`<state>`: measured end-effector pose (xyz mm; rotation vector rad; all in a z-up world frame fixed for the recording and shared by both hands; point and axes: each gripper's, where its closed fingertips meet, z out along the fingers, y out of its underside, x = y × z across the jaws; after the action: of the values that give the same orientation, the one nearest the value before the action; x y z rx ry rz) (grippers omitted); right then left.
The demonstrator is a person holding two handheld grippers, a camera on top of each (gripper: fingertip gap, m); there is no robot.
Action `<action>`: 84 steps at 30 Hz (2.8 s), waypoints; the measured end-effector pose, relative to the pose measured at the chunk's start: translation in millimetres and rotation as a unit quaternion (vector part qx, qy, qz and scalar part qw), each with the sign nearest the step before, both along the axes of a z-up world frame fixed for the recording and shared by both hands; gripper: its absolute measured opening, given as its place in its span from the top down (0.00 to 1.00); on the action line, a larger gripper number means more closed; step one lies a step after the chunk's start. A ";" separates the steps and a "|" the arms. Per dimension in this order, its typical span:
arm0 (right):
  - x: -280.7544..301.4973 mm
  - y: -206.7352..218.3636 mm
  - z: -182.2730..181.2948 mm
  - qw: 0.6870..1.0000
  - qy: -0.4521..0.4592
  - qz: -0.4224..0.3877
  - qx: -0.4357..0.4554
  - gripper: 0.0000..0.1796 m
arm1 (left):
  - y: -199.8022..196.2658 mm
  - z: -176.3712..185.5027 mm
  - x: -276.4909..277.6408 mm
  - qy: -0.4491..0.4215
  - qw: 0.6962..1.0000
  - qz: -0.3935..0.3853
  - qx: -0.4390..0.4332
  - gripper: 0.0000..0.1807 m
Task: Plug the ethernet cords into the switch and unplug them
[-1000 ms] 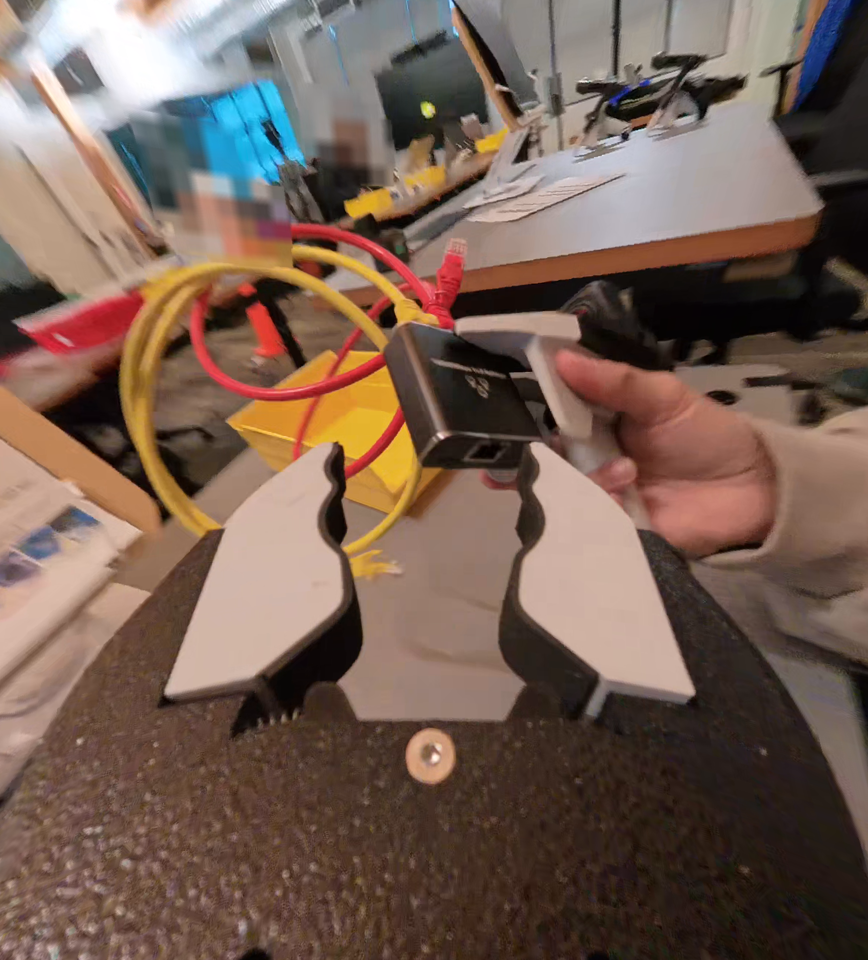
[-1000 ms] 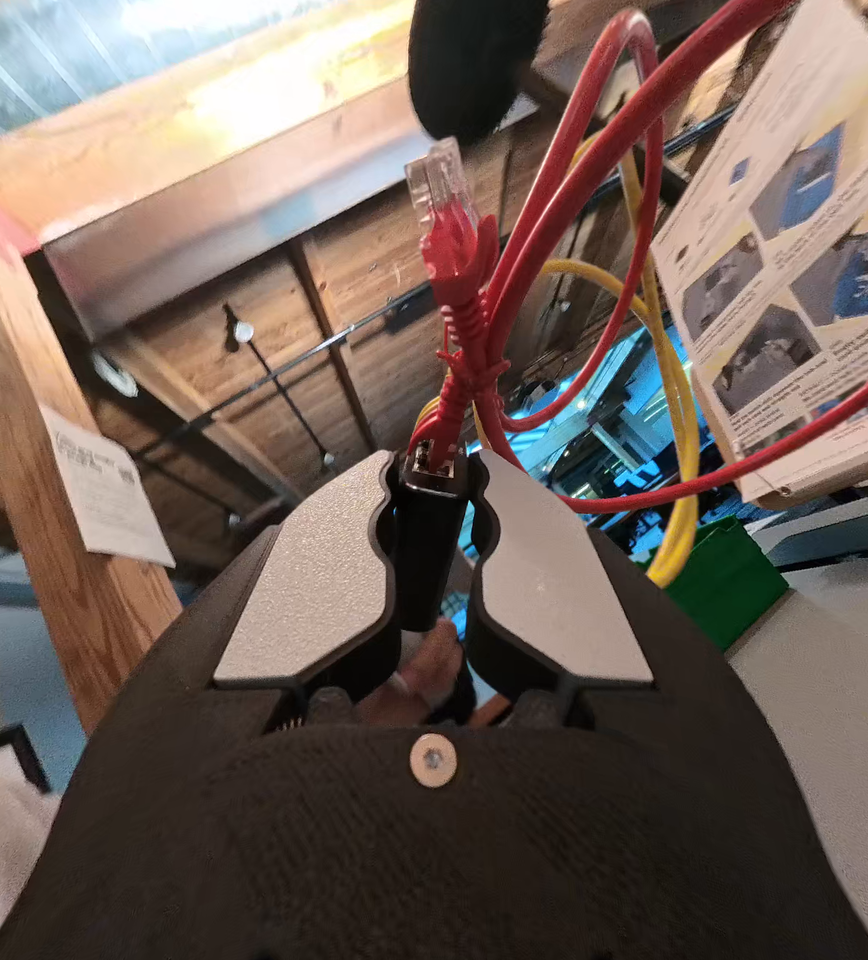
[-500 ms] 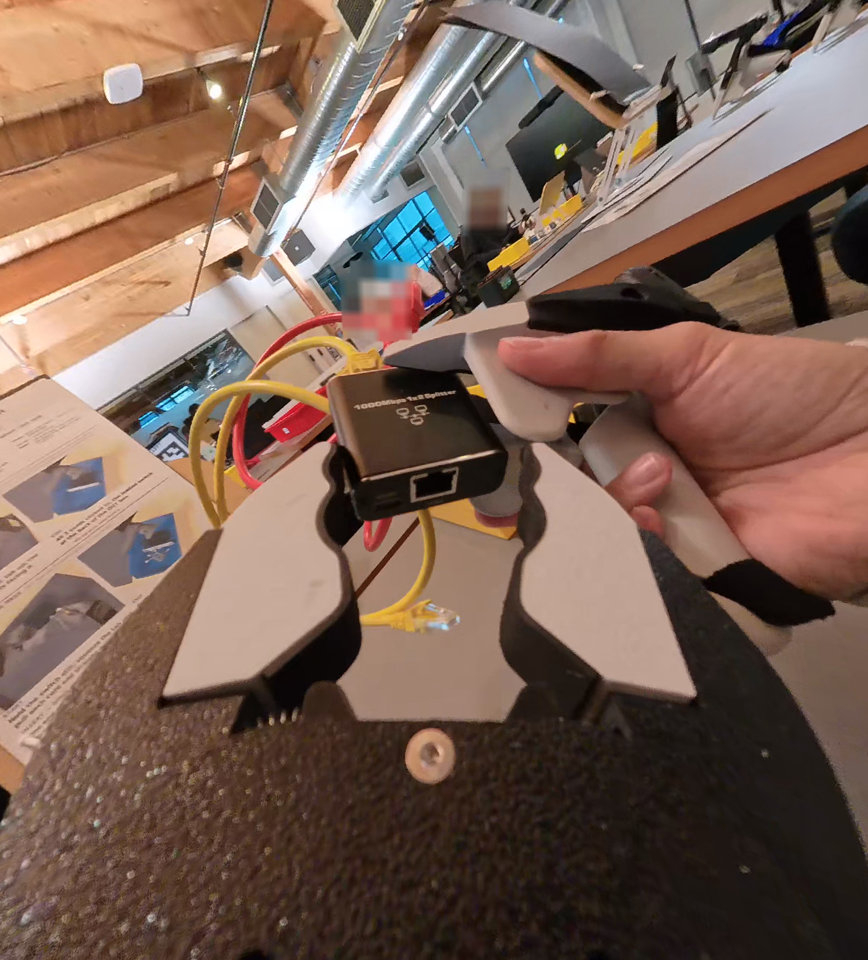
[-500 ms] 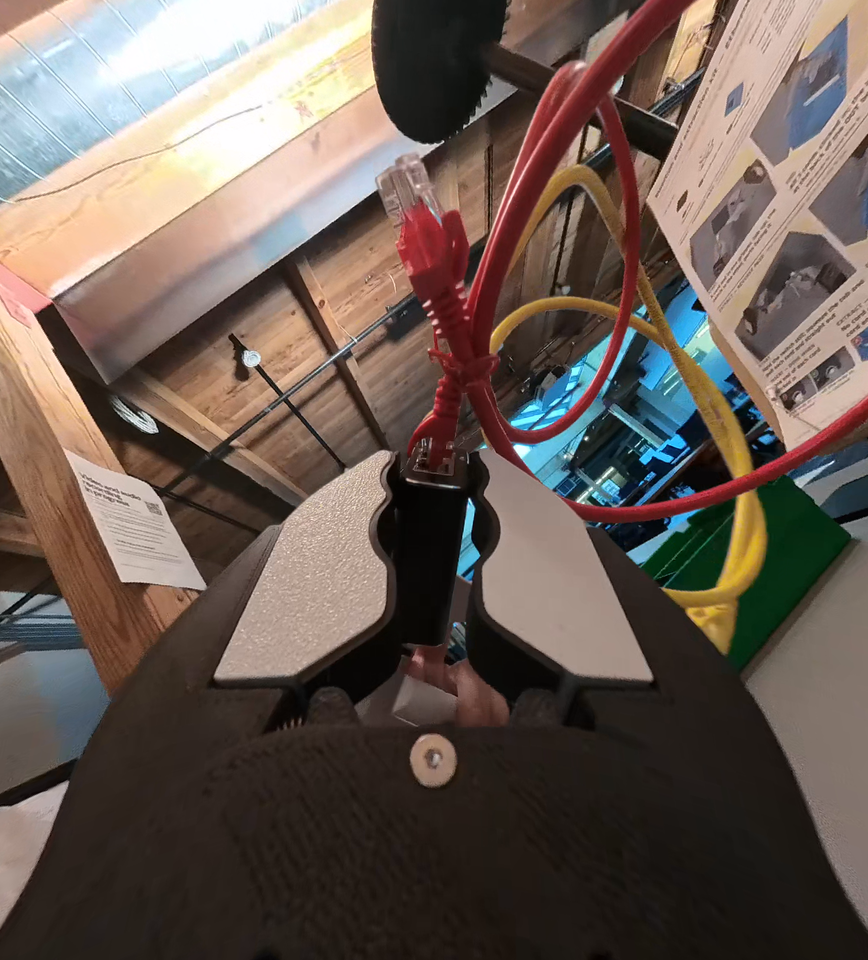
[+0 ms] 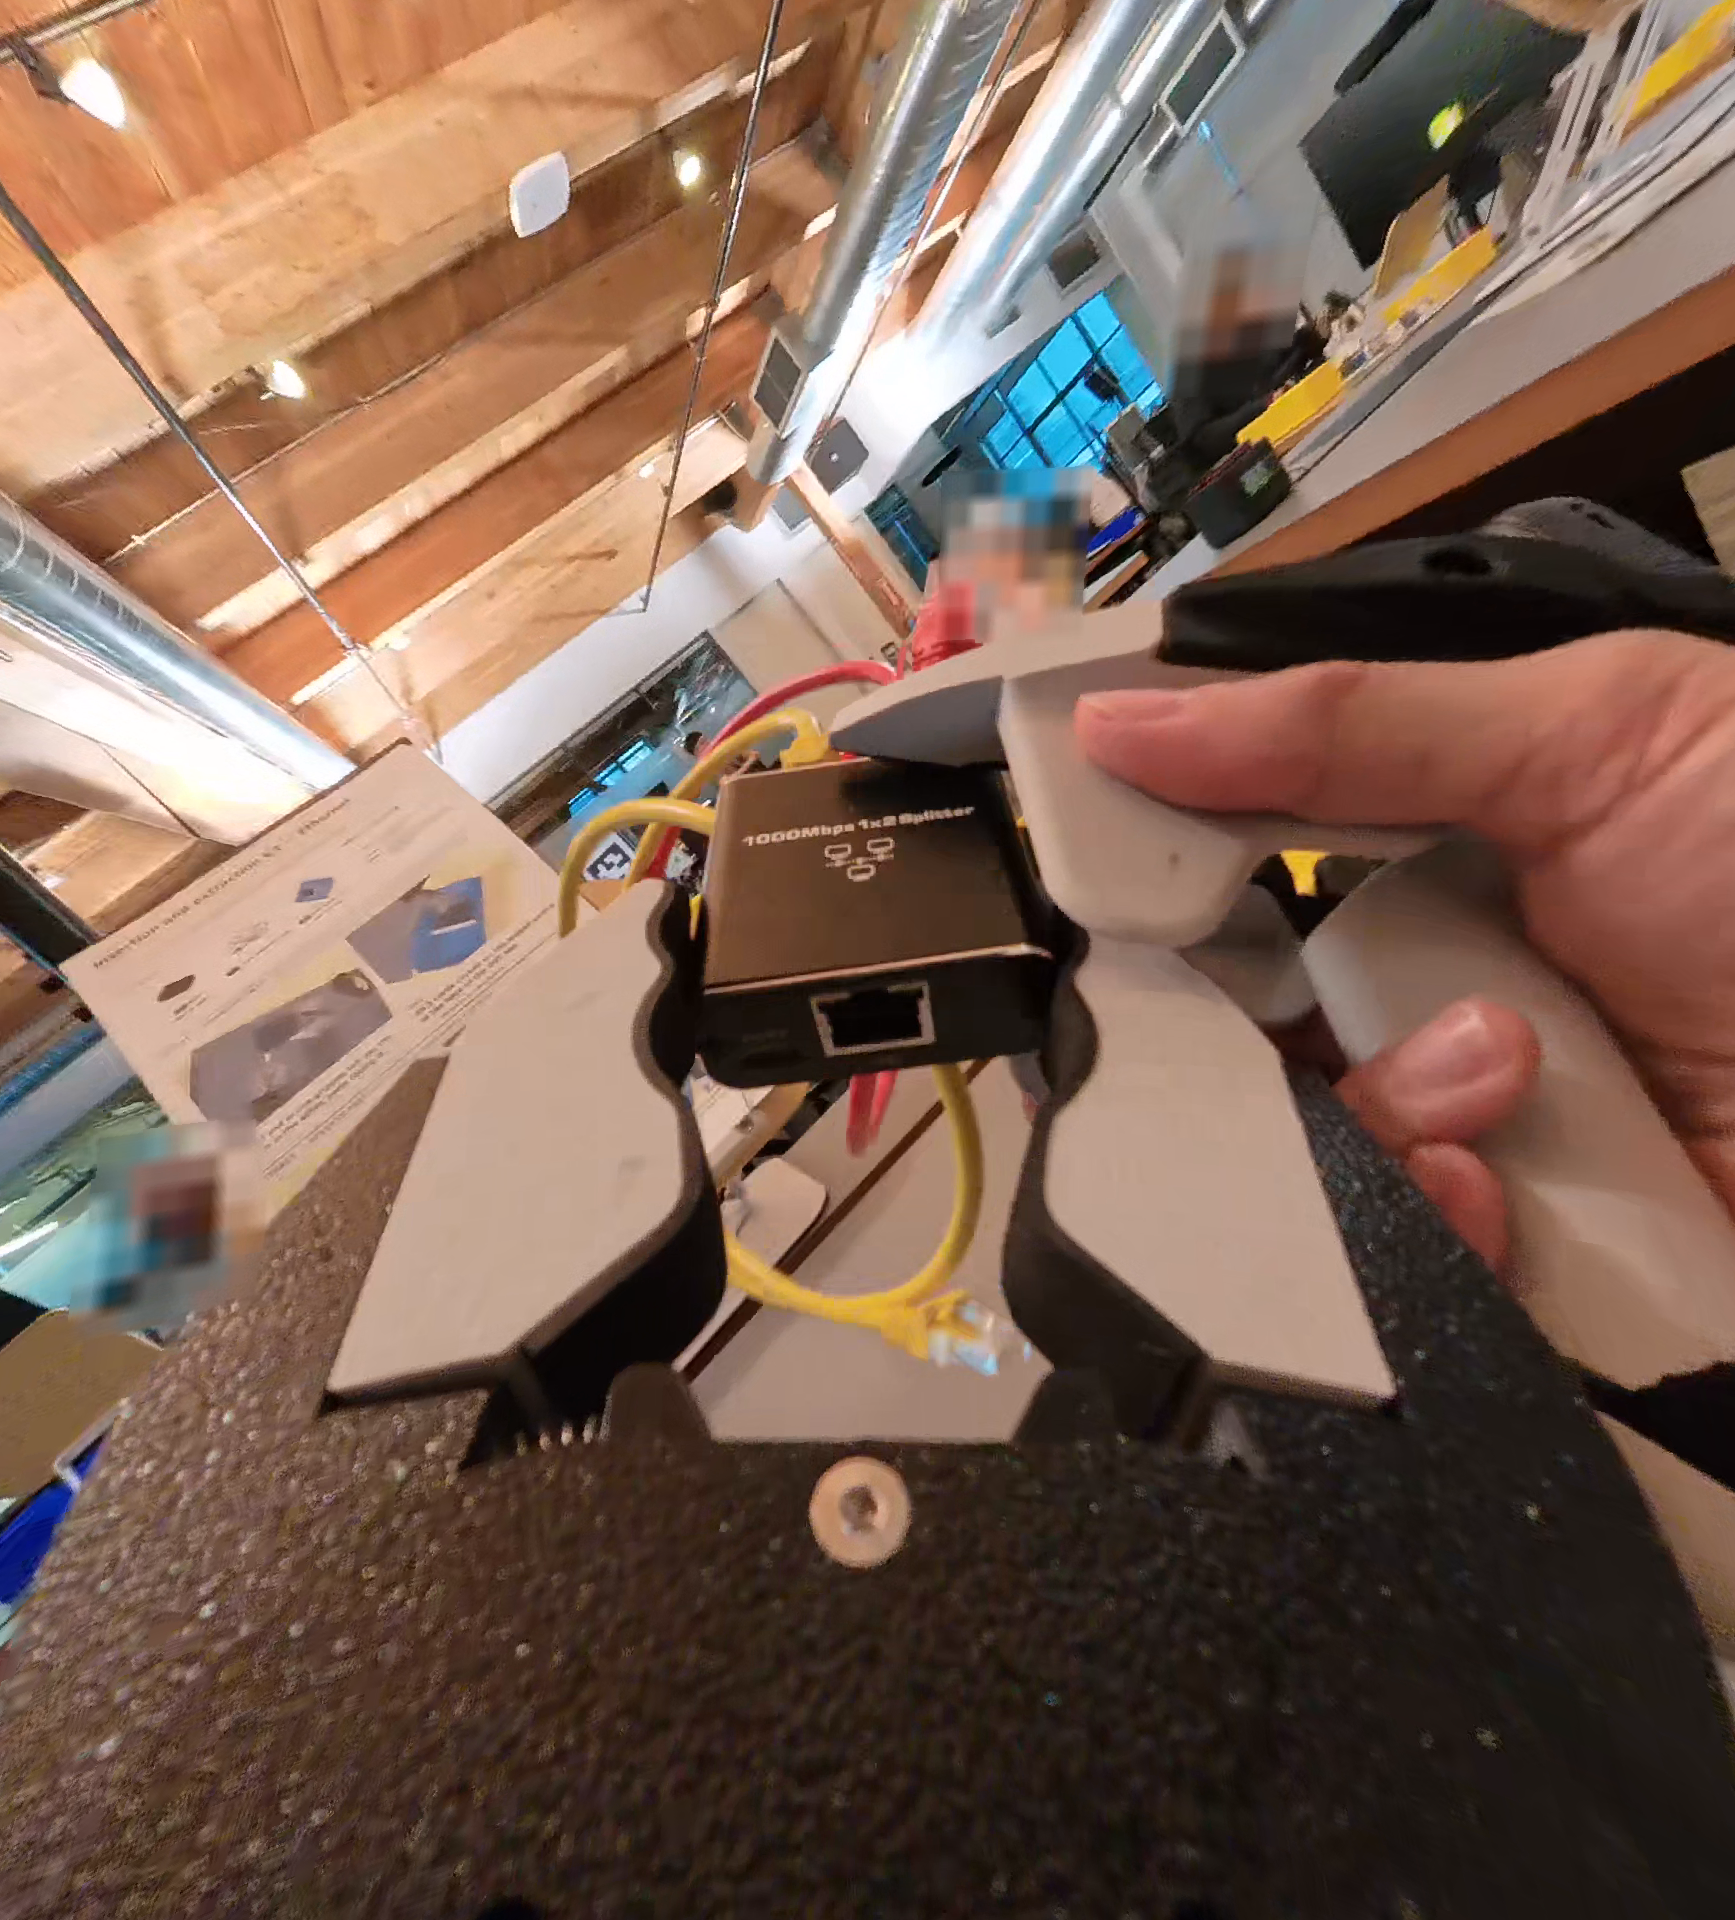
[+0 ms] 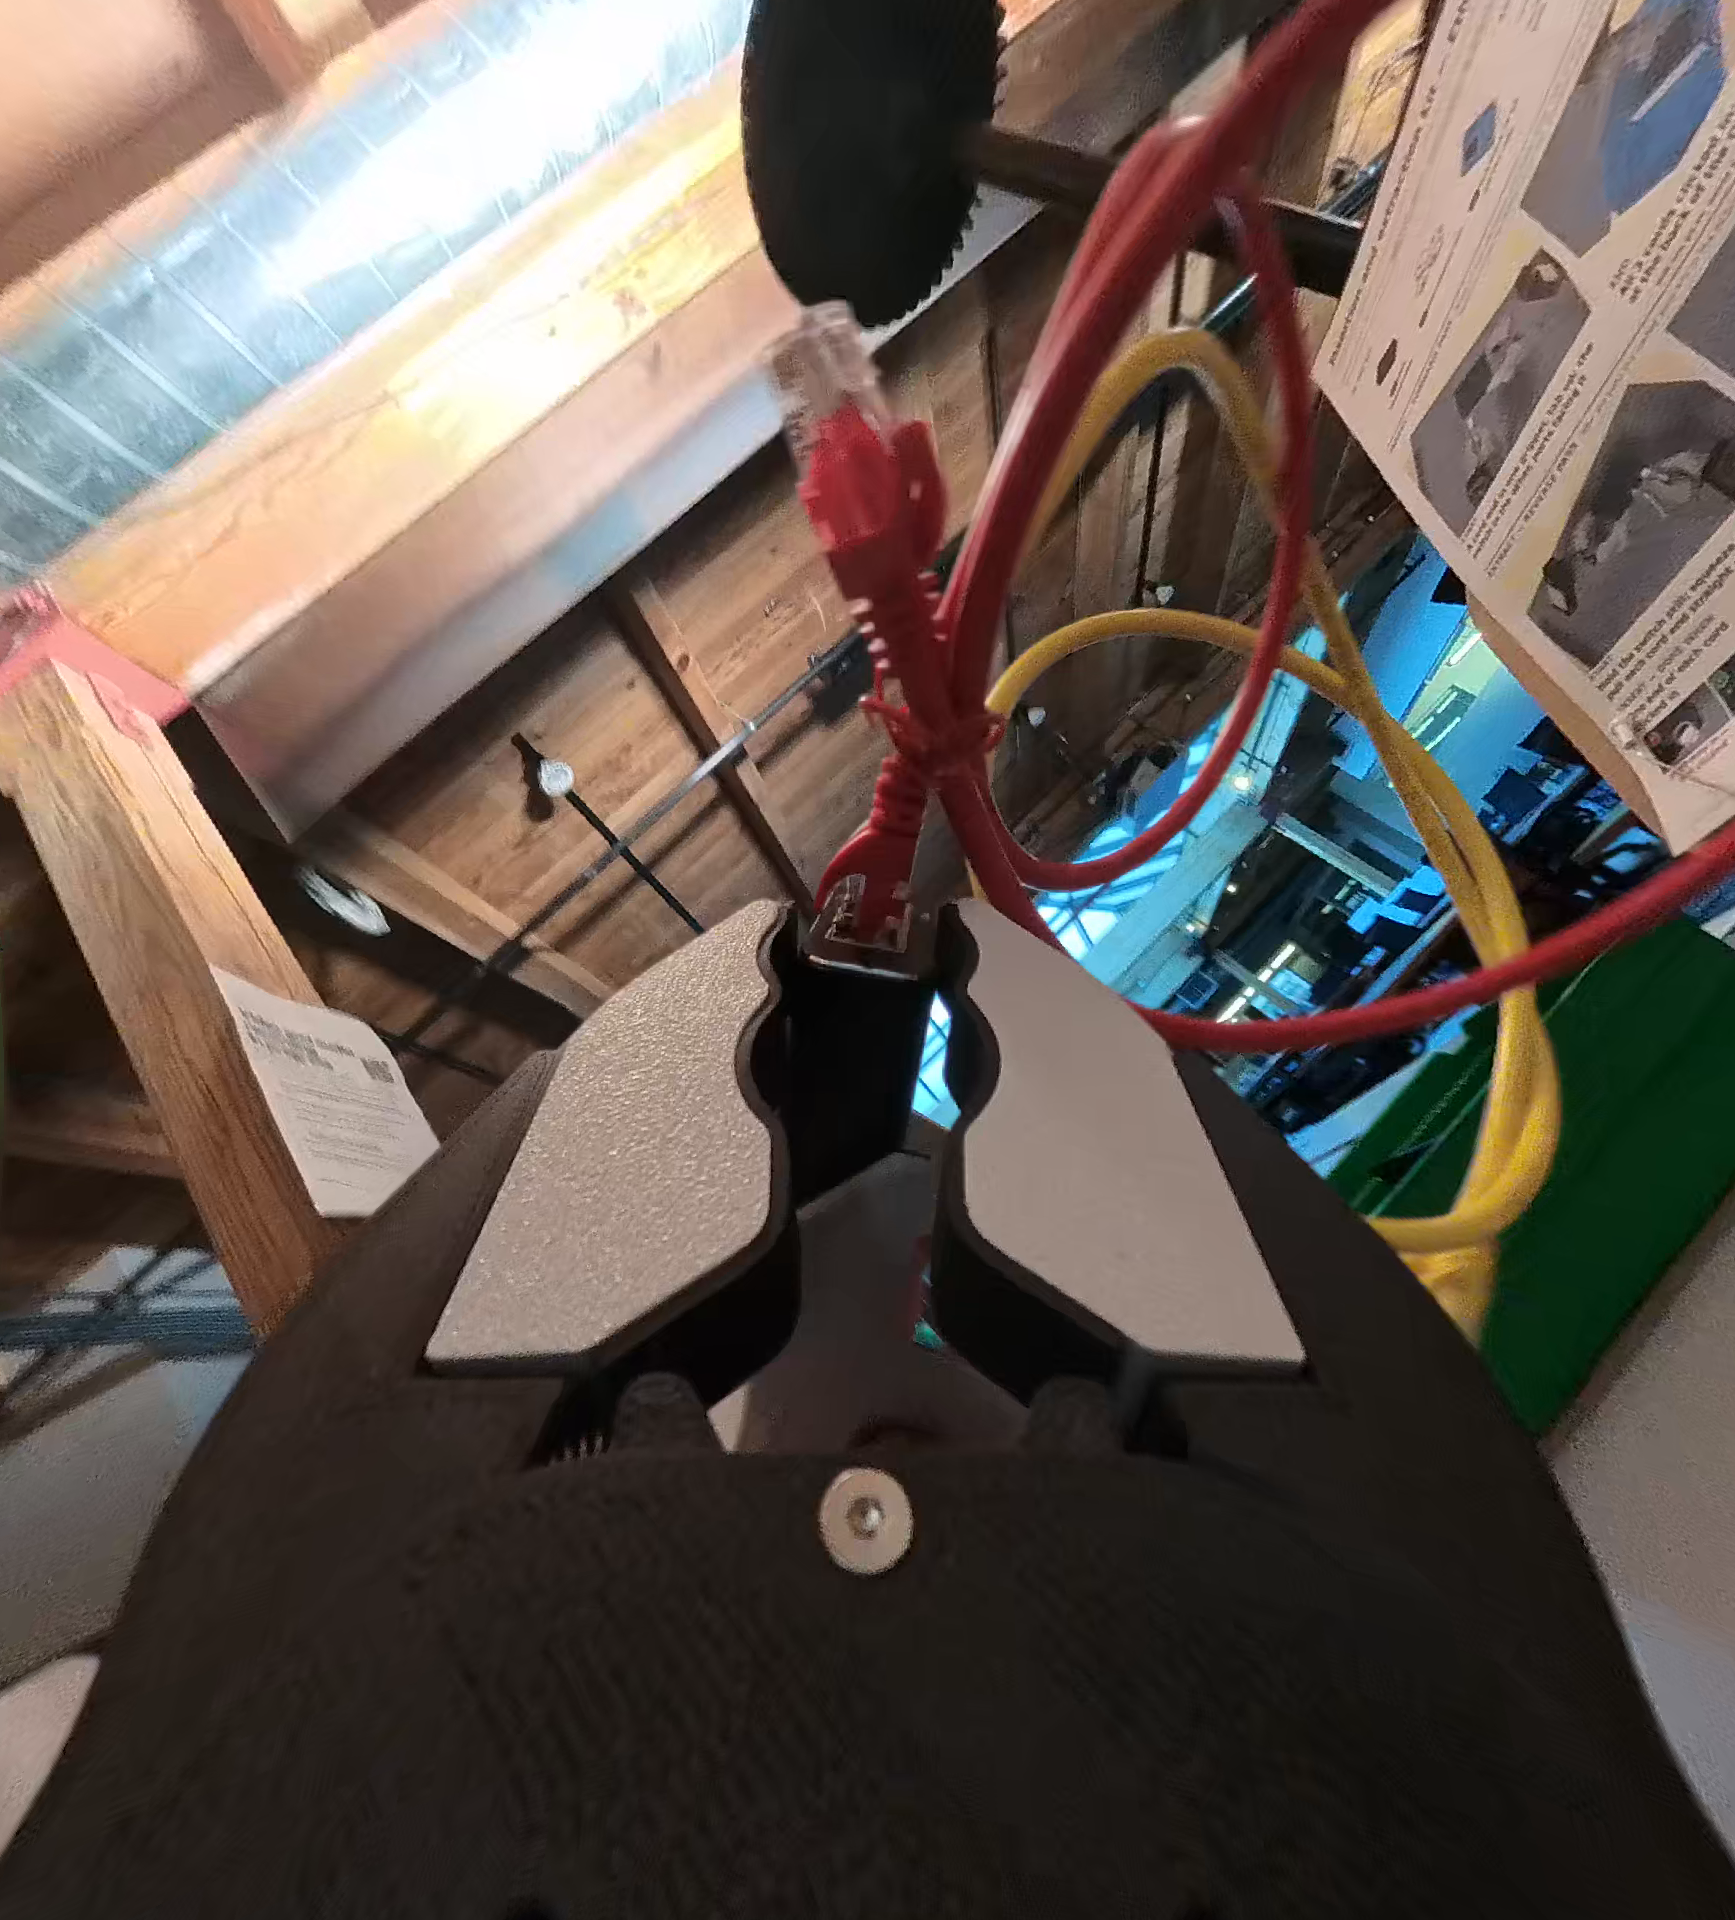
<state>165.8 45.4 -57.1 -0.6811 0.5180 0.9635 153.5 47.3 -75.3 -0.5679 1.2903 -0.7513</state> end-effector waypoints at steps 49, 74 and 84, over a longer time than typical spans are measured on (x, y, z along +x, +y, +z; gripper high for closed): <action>-52.9 -43.0 -60.3 0.620 -0.723 -0.017 -0.303 0.66 | -43.8 -14.7 -51.6 0.281 0.836 -0.471 -0.010 0.65; -52.2 -18.0 -83.4 0.584 -0.718 0.016 -0.380 0.83 | -17.9 -29.0 -49.5 0.307 0.864 -0.399 -0.027 0.65; -40.5 -11.2 -88.4 0.602 -0.694 -0.007 -0.396 0.60 | -31.6 -25.7 -45.4 0.296 0.863 -0.408 -0.036 0.65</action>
<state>125.3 34.3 -145.5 -1.9552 -0.5484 -0.1219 108.2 15.6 -101.0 -0.2917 2.1331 -1.3935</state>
